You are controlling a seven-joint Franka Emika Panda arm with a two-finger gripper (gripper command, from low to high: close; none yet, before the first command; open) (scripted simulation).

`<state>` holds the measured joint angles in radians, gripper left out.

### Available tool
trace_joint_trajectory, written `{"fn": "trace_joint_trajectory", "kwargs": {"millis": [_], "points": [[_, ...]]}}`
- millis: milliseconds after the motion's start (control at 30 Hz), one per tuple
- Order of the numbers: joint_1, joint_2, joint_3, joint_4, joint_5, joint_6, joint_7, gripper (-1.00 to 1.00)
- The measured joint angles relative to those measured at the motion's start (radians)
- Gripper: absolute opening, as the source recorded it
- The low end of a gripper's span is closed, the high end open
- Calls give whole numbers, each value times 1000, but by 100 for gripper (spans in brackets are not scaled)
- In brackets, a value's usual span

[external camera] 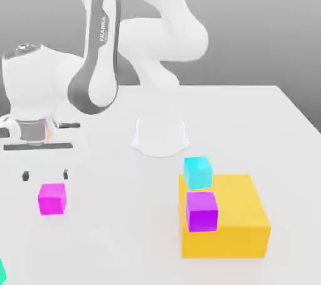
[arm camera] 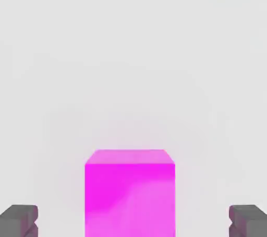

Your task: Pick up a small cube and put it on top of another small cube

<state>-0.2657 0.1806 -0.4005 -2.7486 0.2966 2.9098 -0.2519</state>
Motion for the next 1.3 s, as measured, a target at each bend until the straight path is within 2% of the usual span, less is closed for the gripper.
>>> {"fn": "trace_joint_trajectory", "kwargs": {"millis": [100,133,367,433,533,600,700,800,1200,1300], "points": [[-134,106,164,26,136,80,-106,0],[-161,126,196,31,157,95,-122,-100],[-157,123,191,30,155,91,-120,-100],[-98,69,116,16,83,52,-65,-100],[-41,-38,18,-12,-92,-22,65,-100],[-26,-115,3,-28,-192,-75,149,-100],[64,-227,54,-52,-249,-159,254,-100],[117,-336,129,-75,-266,-244,342,-100],[403,-772,481,-165,-209,-588,613,-100],[426,-747,518,-193,-197,-534,633,-100]]}}
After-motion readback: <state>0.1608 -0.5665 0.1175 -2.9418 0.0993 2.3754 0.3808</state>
